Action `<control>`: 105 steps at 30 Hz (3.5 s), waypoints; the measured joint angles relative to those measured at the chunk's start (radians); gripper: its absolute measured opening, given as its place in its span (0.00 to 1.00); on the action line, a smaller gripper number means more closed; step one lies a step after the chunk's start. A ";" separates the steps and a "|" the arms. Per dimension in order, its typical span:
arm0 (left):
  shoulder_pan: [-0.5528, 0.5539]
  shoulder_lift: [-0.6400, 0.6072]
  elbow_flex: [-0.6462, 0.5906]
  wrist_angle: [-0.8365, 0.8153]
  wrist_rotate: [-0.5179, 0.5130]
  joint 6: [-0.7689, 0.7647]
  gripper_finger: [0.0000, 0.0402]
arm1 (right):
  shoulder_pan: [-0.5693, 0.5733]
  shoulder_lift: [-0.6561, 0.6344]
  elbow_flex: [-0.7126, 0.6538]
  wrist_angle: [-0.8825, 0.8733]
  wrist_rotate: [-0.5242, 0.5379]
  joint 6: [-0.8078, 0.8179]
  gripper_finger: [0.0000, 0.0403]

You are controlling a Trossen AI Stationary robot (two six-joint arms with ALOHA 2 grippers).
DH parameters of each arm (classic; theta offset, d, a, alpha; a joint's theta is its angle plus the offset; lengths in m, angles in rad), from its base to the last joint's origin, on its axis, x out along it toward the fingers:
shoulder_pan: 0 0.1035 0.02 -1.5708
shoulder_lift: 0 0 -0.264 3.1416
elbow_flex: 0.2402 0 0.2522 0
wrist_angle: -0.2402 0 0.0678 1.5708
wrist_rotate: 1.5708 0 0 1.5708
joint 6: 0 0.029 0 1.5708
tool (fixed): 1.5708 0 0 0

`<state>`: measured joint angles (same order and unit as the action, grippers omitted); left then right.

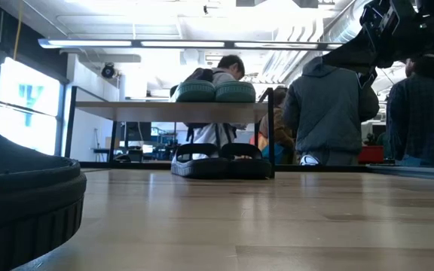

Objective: Pick and place slides into the shelf
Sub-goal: Put the black slide under the shelf

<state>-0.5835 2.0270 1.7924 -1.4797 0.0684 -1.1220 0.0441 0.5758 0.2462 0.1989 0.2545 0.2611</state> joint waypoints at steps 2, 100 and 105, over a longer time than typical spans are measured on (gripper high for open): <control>0.001 0.000 0.000 0.052 0.013 -0.009 0.56 | 0.000 0.000 0.000 0.000 0.000 0.000 0.00; 0.001 0.148 -0.033 -0.087 -0.005 -0.221 0.18 | 0.000 0.007 0.000 -0.079 0.000 0.000 0.00; 0.002 0.148 -0.032 -0.085 -0.014 -0.218 0.02 | 0.000 0.007 0.000 -0.080 0.000 0.000 0.00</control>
<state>-0.5819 2.1750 1.7599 -1.5650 0.0540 -1.3395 0.0441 0.5827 0.2459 0.1188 0.2545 0.2611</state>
